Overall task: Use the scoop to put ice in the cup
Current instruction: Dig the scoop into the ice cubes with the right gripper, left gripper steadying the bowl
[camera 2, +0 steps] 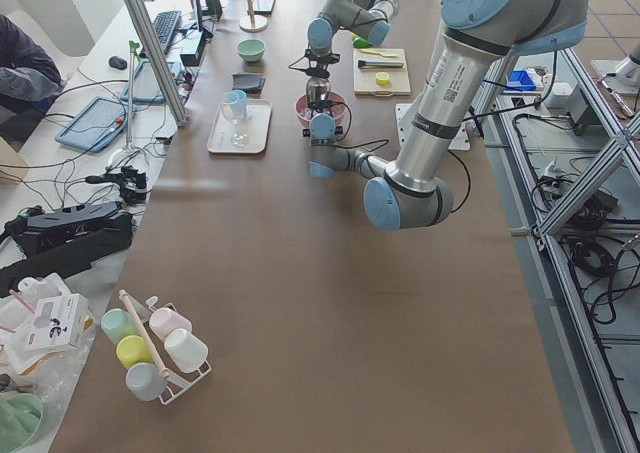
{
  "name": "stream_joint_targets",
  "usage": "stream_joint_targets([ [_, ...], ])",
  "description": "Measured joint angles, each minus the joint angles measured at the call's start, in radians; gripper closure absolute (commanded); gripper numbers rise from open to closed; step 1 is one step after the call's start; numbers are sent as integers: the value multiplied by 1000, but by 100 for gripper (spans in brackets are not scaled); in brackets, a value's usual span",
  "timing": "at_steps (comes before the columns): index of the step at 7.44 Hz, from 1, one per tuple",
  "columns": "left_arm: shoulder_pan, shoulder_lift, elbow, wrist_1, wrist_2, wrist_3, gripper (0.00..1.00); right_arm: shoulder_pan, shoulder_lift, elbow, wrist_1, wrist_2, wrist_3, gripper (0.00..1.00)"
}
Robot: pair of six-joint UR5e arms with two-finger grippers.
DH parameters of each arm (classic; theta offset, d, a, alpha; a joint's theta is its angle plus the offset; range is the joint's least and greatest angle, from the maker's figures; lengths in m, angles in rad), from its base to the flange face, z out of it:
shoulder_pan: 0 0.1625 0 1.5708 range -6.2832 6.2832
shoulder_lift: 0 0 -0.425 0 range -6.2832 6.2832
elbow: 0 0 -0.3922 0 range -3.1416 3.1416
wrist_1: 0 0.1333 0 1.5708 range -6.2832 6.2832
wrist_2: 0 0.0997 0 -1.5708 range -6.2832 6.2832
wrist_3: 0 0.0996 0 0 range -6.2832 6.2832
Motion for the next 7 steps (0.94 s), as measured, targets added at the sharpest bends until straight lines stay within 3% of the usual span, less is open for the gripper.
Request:
stream_joint_targets([
  [7, 0, -1, 0, 10, -1, 0, 2, -1, -57, 26, 175, 10, 180, 100],
])
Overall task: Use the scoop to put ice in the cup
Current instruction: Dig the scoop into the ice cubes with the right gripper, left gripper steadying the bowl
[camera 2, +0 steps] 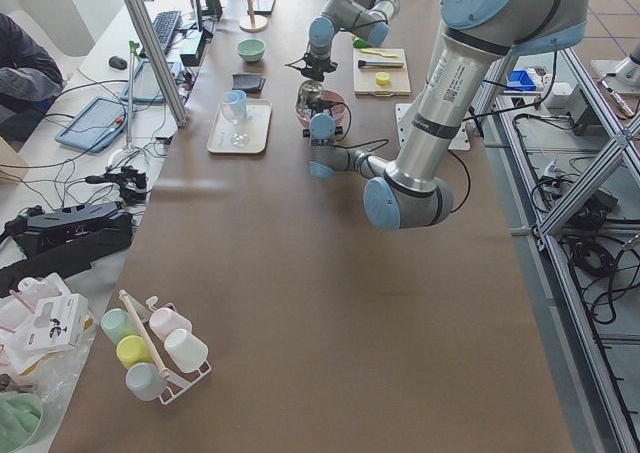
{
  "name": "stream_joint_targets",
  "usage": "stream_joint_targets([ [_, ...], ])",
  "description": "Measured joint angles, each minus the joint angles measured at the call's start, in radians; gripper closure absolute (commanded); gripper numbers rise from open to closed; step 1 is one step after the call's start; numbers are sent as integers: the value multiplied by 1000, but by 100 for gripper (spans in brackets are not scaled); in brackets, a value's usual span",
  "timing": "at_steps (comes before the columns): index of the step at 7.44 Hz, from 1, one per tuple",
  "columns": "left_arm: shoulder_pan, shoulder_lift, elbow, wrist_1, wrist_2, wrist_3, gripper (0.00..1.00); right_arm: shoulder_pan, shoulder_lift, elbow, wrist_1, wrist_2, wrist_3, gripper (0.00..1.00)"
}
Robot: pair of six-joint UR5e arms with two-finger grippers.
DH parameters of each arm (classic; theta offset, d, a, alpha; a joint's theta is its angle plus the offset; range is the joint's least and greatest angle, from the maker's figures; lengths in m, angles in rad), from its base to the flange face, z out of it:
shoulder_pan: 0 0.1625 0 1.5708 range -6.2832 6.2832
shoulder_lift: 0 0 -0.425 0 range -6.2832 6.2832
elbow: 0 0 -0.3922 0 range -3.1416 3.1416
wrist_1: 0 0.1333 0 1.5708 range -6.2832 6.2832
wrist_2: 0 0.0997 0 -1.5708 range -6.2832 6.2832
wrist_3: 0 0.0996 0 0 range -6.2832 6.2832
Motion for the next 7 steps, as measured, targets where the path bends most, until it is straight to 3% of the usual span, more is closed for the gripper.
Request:
stream_joint_targets([
  [7, 1, 0, -1, 19, -4, 4, 2, 0, -111, 118, 150, 11, 88, 100],
])
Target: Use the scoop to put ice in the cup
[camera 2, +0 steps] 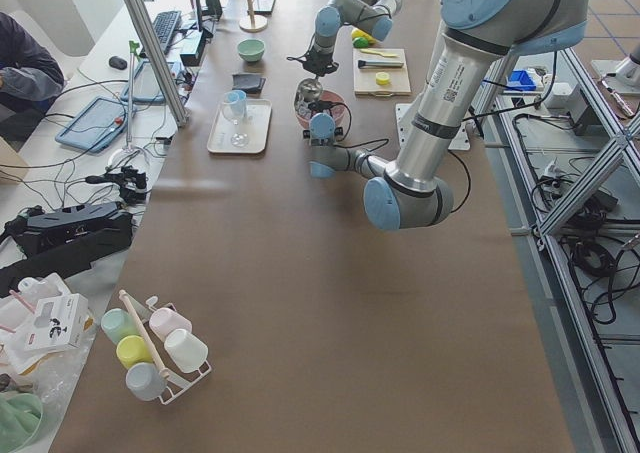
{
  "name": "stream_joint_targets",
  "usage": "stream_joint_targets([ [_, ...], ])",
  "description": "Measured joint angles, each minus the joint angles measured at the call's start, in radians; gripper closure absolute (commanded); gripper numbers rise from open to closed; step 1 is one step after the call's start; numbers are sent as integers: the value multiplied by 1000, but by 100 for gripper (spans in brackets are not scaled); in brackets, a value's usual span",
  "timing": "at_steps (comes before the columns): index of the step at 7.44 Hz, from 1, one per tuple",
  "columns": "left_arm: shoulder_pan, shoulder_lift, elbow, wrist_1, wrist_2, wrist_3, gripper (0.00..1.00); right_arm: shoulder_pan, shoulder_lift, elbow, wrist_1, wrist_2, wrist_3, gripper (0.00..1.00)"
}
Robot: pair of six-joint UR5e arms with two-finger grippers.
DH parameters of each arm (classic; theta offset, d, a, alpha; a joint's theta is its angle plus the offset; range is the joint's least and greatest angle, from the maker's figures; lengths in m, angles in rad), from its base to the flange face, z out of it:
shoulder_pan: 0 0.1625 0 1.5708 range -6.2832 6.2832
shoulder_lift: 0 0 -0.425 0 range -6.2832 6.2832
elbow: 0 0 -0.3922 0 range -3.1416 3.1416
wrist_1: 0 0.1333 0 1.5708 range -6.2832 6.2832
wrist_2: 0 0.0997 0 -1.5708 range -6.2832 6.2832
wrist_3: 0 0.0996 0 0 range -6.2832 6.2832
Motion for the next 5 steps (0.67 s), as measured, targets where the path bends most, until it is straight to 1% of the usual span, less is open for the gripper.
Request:
stream_joint_targets([
  [2, -1, 0, -1, 4, -1, 1, 2, -1, -33, 27, 67, 13, 37, 100],
  [5, -2, 1, -1, 4, -2, 1, 2, -10, -99, 102, 162, 20, 72, 100],
])
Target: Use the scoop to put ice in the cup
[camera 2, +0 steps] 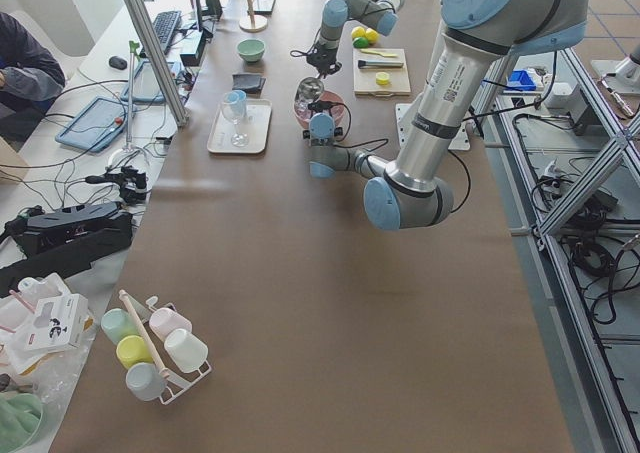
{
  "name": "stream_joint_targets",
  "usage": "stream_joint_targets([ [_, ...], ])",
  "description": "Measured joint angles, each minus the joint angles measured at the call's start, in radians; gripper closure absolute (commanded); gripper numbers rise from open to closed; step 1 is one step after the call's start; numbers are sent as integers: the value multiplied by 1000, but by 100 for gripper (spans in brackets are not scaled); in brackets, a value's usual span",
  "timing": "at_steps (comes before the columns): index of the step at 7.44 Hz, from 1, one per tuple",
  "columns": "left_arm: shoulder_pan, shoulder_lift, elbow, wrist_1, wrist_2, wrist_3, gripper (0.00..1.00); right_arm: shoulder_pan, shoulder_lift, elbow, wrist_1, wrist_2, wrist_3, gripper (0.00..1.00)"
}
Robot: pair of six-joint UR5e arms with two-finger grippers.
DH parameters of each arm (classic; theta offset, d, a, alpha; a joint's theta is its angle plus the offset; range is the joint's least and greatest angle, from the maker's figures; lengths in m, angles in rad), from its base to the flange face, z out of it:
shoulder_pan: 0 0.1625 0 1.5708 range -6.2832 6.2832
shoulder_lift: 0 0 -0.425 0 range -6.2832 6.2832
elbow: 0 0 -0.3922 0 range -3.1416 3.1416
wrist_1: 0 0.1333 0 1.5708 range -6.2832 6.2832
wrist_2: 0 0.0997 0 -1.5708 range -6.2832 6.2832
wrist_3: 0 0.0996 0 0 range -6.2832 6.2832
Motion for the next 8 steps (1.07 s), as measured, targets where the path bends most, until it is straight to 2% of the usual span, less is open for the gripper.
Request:
stream_joint_targets([
  [2, -2, 1, -1, 5, -9, 1, 2, -5, -57, 71, 81, -1, 41, 100],
  [5, -16, 11, -16, 37, -35, 4, 2, -3, -174, 190, 268, -3, 145, 100],
  [8, -43, 58, -117, 186, -89, 5, 2, 43, -214, 222, 381, 2, 232, 100],
])
